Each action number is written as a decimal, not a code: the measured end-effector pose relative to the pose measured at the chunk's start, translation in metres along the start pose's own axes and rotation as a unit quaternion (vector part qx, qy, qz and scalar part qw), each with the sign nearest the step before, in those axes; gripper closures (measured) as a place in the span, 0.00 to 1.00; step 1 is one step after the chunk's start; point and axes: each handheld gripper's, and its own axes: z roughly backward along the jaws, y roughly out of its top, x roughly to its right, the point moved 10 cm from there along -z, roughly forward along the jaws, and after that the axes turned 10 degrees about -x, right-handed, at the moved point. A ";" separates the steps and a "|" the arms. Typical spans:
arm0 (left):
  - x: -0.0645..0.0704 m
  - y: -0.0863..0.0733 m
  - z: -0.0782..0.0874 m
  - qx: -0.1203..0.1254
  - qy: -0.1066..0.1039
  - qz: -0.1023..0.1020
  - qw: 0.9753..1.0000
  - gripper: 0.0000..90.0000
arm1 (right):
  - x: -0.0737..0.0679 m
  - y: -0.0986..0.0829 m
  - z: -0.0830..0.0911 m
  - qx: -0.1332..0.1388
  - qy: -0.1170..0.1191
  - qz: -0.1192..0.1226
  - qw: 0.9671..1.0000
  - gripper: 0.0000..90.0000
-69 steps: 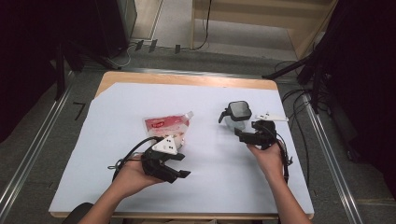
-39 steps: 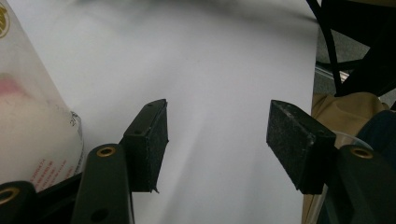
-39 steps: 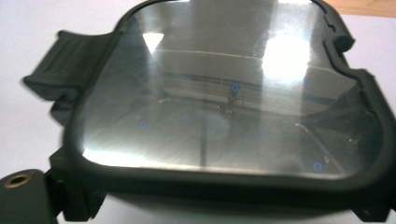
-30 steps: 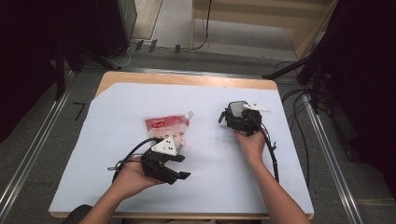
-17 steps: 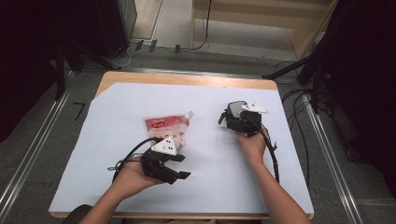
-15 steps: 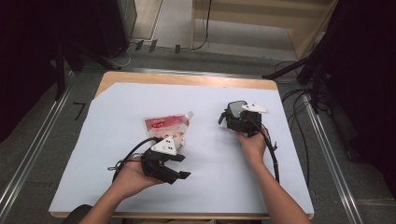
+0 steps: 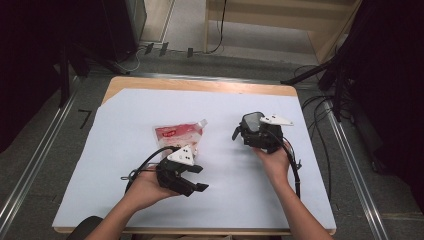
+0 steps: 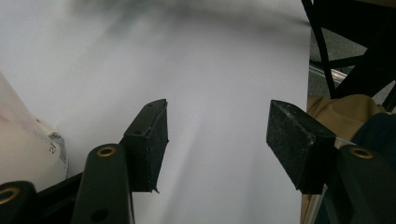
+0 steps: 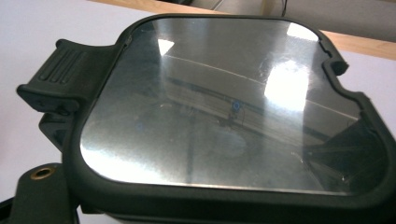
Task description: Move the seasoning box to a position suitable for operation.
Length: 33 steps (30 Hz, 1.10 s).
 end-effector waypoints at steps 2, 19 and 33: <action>-0.001 0.003 -0.001 0.005 -0.004 0.002 1.000 0.44 | -0.004 -0.004 0.009 0.000 0.006 0.001 1.000 0.17; -0.001 0.015 -0.011 0.003 -0.016 -0.013 1.000 0.44 | -0.032 -0.044 0.044 -0.016 0.029 0.023 0.999 0.17; -0.002 0.014 -0.015 -0.003 -0.013 -0.011 1.000 0.44 | -0.060 -0.059 0.030 -0.034 0.051 0.043 0.997 0.17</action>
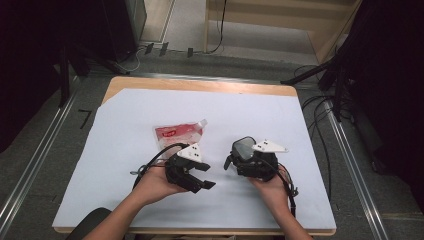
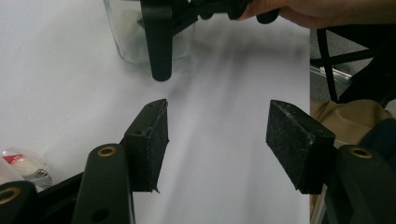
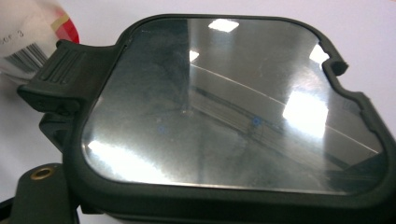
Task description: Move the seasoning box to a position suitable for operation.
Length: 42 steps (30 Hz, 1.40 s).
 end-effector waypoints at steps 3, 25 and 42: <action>0.000 -0.001 -0.001 -0.004 -0.001 0.000 1.000 0.44 | -0.005 -0.002 -0.006 -0.003 0.000 0.001 1.000 0.17; -0.002 -0.004 0.001 -0.008 0.005 0.001 1.000 0.44 | -0.011 -0.011 -0.010 -0.012 0.029 -0.022 0.999 0.07; -0.011 0.001 0.000 0.002 0.010 0.014 1.000 0.48 | -0.014 -0.024 0.022 -0.051 0.066 -0.019 0.996 0.07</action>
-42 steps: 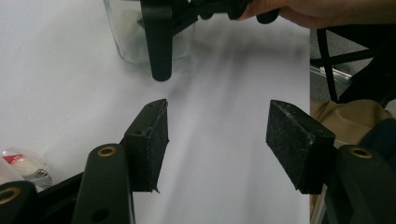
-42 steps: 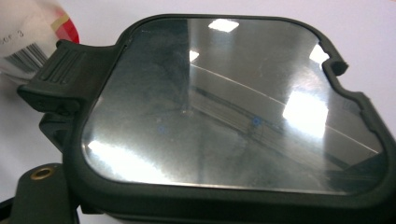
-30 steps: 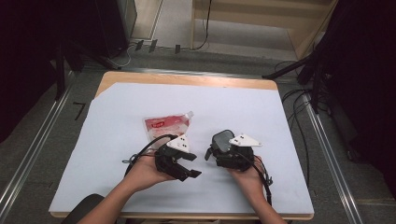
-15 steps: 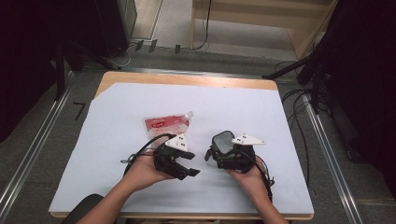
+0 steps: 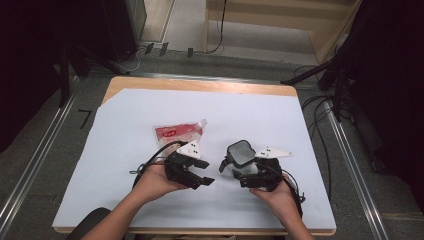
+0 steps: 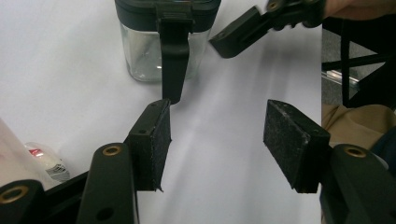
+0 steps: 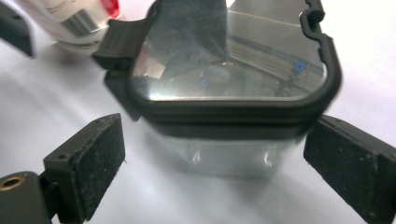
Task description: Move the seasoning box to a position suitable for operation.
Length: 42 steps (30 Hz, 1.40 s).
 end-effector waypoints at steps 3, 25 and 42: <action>-0.003 0.002 -0.001 0.000 -0.004 0.009 1.000 0.51 | -0.001 0.000 0.010 0.009 0.010 0.008 1.000 0.07; -0.009 0.030 0.002 -0.008 -0.008 0.010 1.000 1.00 | 0.009 0.005 0.050 0.034 0.014 0.035 0.999 0.90; -0.019 0.023 -0.017 -0.021 0.008 0.032 0.999 1.00 | 0.013 0.000 0.043 0.010 0.026 0.022 0.999 1.00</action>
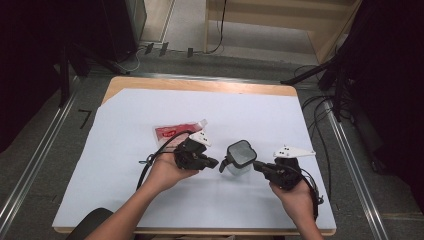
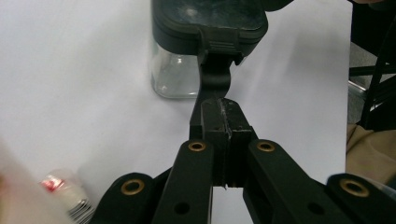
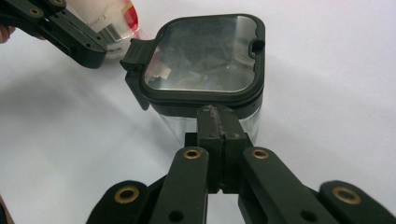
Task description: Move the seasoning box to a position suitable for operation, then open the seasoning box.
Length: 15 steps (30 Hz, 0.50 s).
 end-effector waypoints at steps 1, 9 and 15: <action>0.001 0.000 -0.002 -0.004 -0.001 -0.007 1.000 1.00 | 0.000 0.000 0.000 0.000 -0.001 -0.001 1.000 1.00; -0.005 0.003 -0.010 0.004 0.007 0.014 1.000 1.00 | 0.004 -0.002 -0.003 -0.006 -0.004 -0.003 1.000 1.00; -0.012 0.005 -0.015 0.007 0.006 0.030 1.000 1.00 | 0.003 -0.001 -0.004 -0.008 0.002 -0.011 1.000 1.00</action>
